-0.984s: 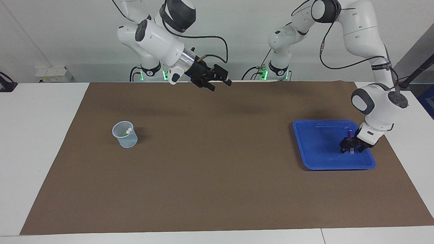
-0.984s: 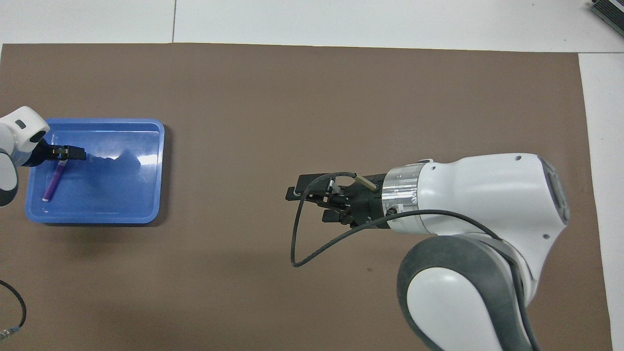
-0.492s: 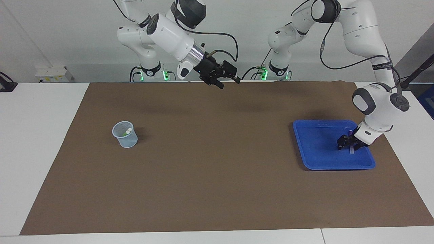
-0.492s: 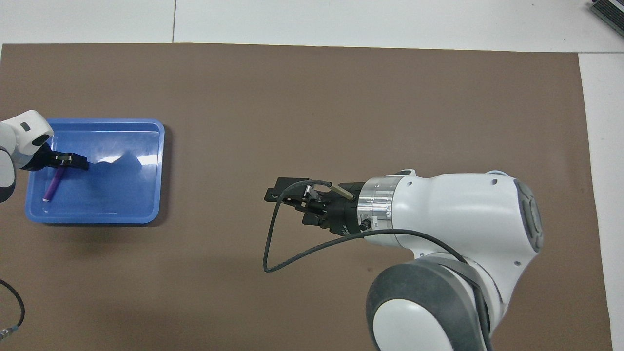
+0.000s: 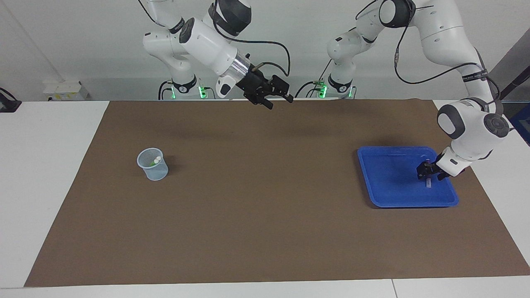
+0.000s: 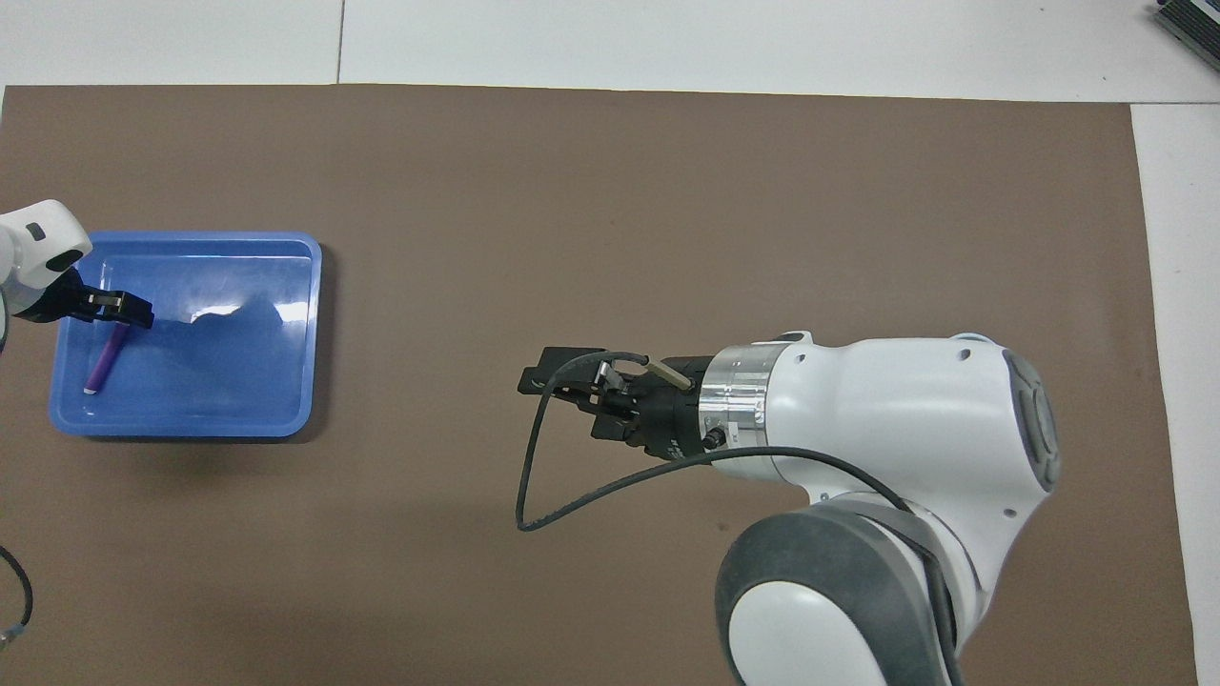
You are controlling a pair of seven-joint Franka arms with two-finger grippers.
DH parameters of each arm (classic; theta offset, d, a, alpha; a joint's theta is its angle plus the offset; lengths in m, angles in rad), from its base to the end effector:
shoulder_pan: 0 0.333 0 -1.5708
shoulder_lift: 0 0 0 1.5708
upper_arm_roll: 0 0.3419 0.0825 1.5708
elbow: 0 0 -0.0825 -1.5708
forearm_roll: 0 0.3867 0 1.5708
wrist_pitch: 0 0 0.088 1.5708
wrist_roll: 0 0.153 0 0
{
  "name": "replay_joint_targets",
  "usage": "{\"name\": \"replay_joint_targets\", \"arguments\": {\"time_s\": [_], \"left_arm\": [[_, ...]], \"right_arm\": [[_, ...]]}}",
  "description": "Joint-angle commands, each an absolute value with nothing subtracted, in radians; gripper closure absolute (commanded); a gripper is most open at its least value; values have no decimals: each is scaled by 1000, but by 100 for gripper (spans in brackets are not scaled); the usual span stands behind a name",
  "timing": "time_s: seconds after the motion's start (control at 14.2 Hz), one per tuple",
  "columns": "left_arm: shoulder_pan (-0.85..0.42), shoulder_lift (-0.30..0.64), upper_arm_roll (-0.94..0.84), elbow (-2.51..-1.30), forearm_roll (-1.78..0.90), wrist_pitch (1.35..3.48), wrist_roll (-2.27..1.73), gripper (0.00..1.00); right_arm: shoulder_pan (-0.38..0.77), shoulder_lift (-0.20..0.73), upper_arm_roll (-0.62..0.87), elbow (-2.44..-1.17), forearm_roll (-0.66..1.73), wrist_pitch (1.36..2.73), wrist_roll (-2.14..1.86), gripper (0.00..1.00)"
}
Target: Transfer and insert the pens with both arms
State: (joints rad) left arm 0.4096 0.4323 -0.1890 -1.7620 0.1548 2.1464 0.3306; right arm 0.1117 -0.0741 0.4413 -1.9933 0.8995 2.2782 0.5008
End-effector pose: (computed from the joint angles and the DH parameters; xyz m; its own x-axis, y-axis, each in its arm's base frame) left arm 0.6408 0.1651 0.2974 0.9824 -0.1793 -0.0530 -0.1812 -0.9829 -0.0322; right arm 0.4781 0.3560 0.5285 0.9205 -0.3170 -0.2284 -0.3829 -0.6154 -0.6890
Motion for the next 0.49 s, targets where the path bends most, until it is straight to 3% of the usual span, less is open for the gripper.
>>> {"name": "replay_joint_targets", "arguments": {"time_s": [0.0, 0.42], "left_arm": [[396, 446, -178, -1743, 184, 2143, 336, 23], [426, 446, -176, -1776, 187, 2173, 344, 22]], "right_arm": [[112, -80, 442, -2005, 925, 2295, 503, 0], [110, -77, 443, -2003, 925, 2296, 503, 0]]}}
